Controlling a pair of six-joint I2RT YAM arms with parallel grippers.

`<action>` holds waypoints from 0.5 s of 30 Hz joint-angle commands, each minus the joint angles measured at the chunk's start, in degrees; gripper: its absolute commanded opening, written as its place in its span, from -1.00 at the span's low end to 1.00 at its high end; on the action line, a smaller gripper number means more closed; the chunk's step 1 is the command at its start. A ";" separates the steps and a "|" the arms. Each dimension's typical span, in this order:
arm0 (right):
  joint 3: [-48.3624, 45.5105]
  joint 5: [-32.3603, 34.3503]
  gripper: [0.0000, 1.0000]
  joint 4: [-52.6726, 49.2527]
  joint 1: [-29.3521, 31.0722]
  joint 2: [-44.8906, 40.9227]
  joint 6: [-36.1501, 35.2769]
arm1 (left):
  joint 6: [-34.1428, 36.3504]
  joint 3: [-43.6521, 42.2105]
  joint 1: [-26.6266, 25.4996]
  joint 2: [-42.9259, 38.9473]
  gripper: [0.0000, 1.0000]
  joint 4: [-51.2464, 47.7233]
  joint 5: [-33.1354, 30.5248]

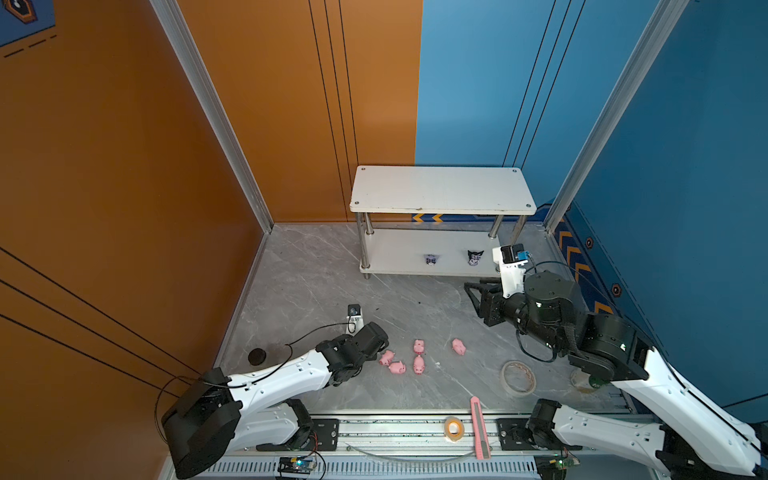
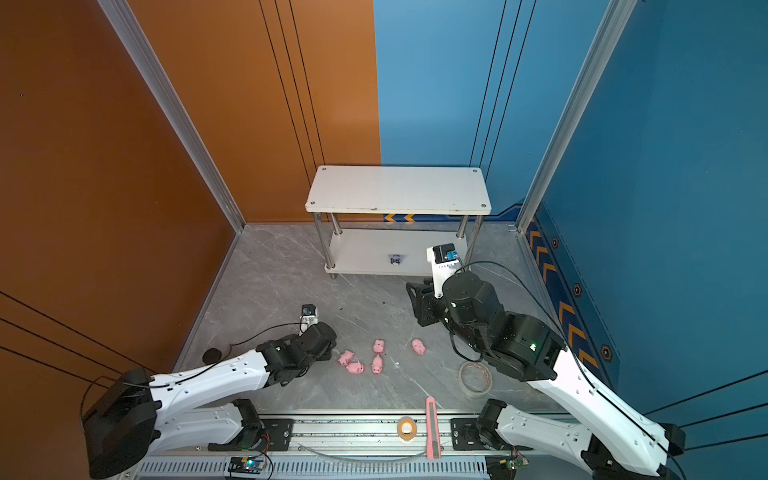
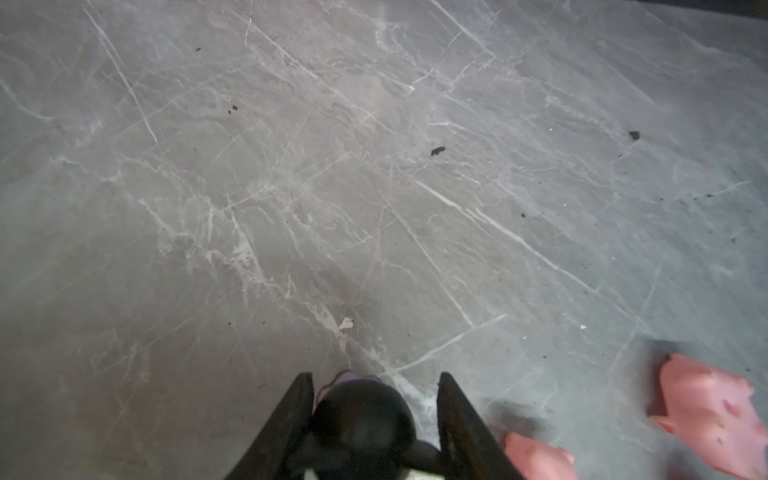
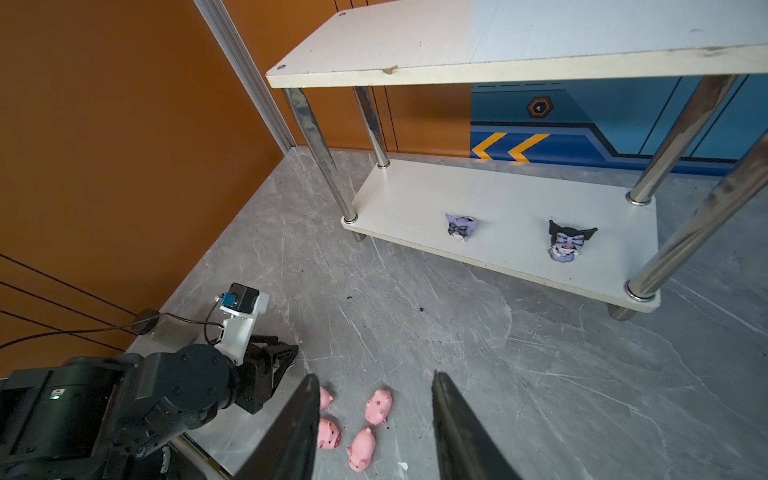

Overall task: Place and organize the plastic toys onto the shelf
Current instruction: 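Carry the black Kuromi with the left gripper onto the lower shelf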

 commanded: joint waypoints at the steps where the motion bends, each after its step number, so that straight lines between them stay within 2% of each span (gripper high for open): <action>1: -2.46 -1.69 -0.08 -0.32 -1.36 -1.18 0.78 | 1.87 5.52 1.54 1.50 -0.34 -2.43 -0.40; 6: -6.41 -4.29 -0.07 1.68 -4.21 -1.46 0.61 | 2.25 16.84 4.32 7.63 -0.34 -2.09 -2.29; 15: -10.13 -6.98 -0.11 2.72 -9.07 -2.96 -1.37 | 7.50 42.30 8.69 28.22 -0.38 -2.14 1.98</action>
